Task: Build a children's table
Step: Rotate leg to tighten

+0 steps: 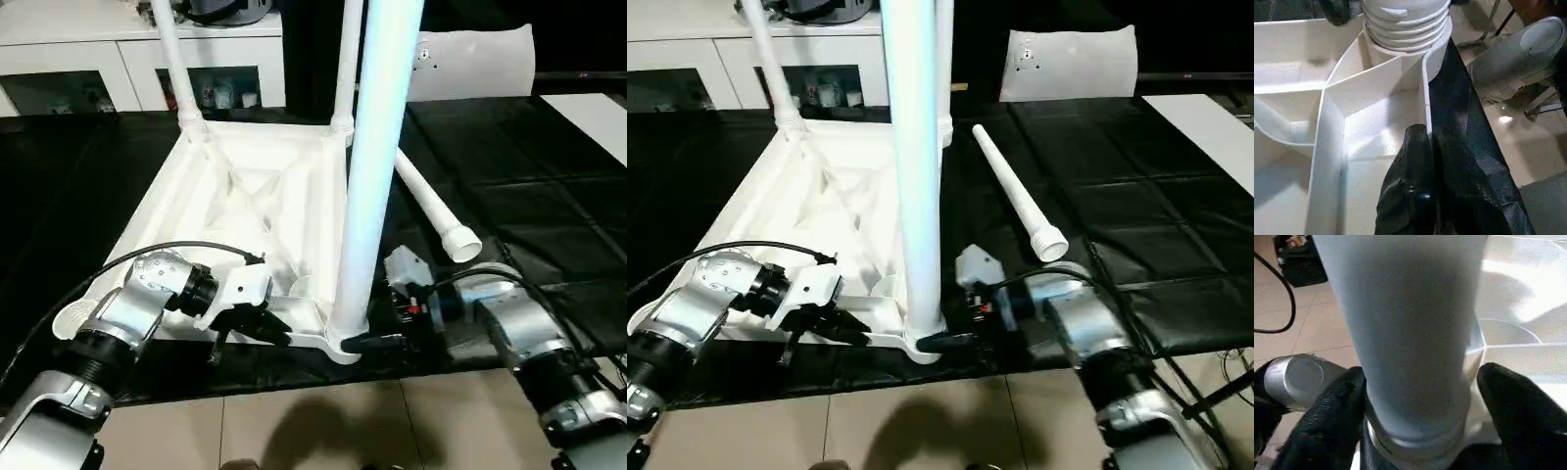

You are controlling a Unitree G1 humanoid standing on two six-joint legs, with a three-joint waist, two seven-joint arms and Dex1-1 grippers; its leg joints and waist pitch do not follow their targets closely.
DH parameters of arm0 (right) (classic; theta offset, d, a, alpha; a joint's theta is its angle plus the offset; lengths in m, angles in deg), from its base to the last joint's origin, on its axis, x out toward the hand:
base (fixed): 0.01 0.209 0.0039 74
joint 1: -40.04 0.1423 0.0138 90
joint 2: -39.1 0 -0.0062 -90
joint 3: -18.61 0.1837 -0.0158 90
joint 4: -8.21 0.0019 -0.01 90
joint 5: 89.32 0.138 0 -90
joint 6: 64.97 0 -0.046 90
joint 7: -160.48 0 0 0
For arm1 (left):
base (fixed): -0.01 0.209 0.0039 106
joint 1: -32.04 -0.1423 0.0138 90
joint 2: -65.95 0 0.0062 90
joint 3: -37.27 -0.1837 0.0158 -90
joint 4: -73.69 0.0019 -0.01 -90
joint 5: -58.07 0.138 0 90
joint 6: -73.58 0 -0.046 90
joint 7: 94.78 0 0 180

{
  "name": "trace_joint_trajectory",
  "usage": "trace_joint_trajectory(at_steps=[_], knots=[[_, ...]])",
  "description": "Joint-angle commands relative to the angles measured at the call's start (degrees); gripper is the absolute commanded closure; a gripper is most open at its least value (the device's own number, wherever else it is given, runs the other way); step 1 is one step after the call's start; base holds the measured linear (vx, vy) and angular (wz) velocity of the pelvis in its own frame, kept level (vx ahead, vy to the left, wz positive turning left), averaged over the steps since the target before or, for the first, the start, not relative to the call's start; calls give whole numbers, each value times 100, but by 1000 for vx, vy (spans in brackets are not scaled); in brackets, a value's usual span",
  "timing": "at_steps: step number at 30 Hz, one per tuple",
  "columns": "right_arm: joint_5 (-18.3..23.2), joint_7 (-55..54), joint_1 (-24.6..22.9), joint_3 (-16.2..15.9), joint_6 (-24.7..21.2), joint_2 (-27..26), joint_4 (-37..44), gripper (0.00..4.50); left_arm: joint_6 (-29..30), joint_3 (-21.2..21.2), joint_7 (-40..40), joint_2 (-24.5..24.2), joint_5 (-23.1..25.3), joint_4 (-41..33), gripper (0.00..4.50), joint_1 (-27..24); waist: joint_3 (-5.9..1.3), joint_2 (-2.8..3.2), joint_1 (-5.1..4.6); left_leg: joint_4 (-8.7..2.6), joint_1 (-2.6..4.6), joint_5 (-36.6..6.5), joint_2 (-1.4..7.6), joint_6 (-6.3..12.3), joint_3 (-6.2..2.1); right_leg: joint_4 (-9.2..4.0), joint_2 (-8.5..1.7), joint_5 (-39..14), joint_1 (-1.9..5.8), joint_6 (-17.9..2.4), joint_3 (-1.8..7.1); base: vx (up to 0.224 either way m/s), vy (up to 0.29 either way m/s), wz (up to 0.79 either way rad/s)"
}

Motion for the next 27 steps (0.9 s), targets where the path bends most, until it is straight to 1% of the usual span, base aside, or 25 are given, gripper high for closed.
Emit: trace_joint_trajectory(at_steps=[1,3,4,5,7,8,10,13,14,15,16,17,18,19,20,21,22,23,24,25,26,27], knots=[[-38,46,127,-9,73,-27,-70,122,-225,-205,270,60,68,-37,450,124,-404,-46,-44,-409,-59,-273,171,495,43,-362,-384,-1870,420,-402,415,0,0,0],[-44,58,152,-28,101,-58,-124,140,-253,-212,270,59,65,-21,450,118,-405,-64,-40,-408,-66,-270,170,487,44,-358,-389,-1894,426,-384,418,0,0,0],[-45,68,160,-34,110,-69,-146,153,-262,-213,270,58,65,-15,450,116,-404,-55,-35,-412,-63,-280,171,473,41,-365,-391,-1954,425,-364,412,0,0,0],[-39,109,173,-38,105,-89,-190,153,-280,-212,274,58,73,4,450,115,-404,-59,-35,-408,-66,-284,166,473,46,-370,-388,-1956,426,-353,413,0,0,0],[-35,140,172,-48,89,-104,-208,175,-294,-205,274,52,85,17,450,109,-400,-68,-38,-412,-64,-302,166,467,46,-376,-388,-2005,425,-331,411,0,0,0],[20,167,153,-46,-14,-119,-196,175,-274,-197,268,41,88,16,450,96,-397,-61,-36,-414,-66,-301,168,467,43,-375,-386,-2005,427,-329,411,0,0,0],[43,173,138,-50,-54,-125,-180,179,-257,-191,265,34,83,7,450,84,-402,-58,-35,-413,-62,-296,170,461,42,-375,-388,-1998,428,-322,411,0,0,0],[126,200,67,-41,-199,-145,-106,181,-201,-145,211,36,46,-8,450,48,-407,-63,-37,-413,-63,-258,176,459,37,-355,-383,-1901,427,-355,415,0,0,0],[183,173,15,-19,-302,-172,-33,182,-124,-96,137,45,9,-49,450,10,-403,-21,-31,-412,-62,-281,171,455,39,-363,-382,-1919,428,-362,411,0,0,0],[251,112,-45,17,-457,-208,45,183,-28,-32,5,73,-22,-101,450,-27,-406,-34,-31,-409,-63,-287,170,456,42,-372,-384,-1923,428,-349,411,0,0,0],[288,6,-98,50,-575,-251,105,183,69,25,-133,102,-42,-154,450,-59,-406,-10,-22,-413,-60,-294,174,428,36,-369,-386,-1919,431,-356,408,0,0,0],[335,-232,-197,121,-683,-358,203,183,247,116,-415,156,-35,-241,450,-106,-406,-21,-34,-418,-61,-293,186,409,37,-367,-383,-1895,431,-355,414,0,0,0],[335,-232,-197,121,-683,-358,203,183,247,116,-415,156,-35,-241,450,-106,-396,-28,-32,-423,-54,-318,193,394,35,-379,-387,-1922,424,-353,412,0,0,0],[368,-516,-262,201,-837,-480,253,184,419,170,-644,206,-11,-321,450,-145,-355,-30,-48,-443,-32,-557,165,319,41,-452,-385,-2327,418,-254,384,0,0,0],[304,-1271,-379,347,-933,-799,299,184,843,334,-1183,351,-4,-538,450,-251,-339,-18,-69,-449,-17,-660,159,268,43,-479,-385,-2512,408,-201,375,0,0,0],[262,-1648,-419,407,-1010,-967,299,185,1059,437,-1444,459,-51,-658,450,-305,-332,-29,-98,-452,-6,-725,162,196,38,-494,-392,-2636,409,-144,368,0,0,0],[262,-1648,-419,407,-1010,-967,299,186,1059,437,-1444,459,-51,-658,450,-305,-289,-38,-173,-413,37,-1022,59,109,47,-662,-375,-3354,389,146,255,0,0,0],[188,-2033,-438,459,-1059,-1126,263,186,1281,515,-1675,559,-81,-779,450,-355,-299,-34,-206,-411,48,-1051,54,74,40,-673,-378,-3446,403,228,231,0,0,0],[24,-2736,-438,539,-1107,-1439,119,186,1608,653,-2245,780,-14,-971,450,-430,-281,-37,-281,-401,34,-1139,51,69,27,-729,-362,-3569,403,382,170,0,0,0],[-40,-2958,-427,559,-1109,-1538,63,187,1717,694,-2414,851,5,-1030,450,-452,-262,-15,-385,-395,26,-1320,52,44,-13,-794,-343,-3681,415,521,73,0,0,0],[-196,-3679,-345,648,-1184,-1848,-136,187,2109,873,-3003,1155,27,-1201,450,-488,-272,8,-452,-383,43,-1436,70,22,-22,-803,-347,-3677,418,549,47,0,0,0],[-276,-4081,-292,706,-1249,-2018,-243,187,2344,980,-3330,1337,28,-1298,450,-504,-272,22,-534,-385,43,-1548,92,7,-38,-819,-348,-3628,431,539,6,0,0,0]])
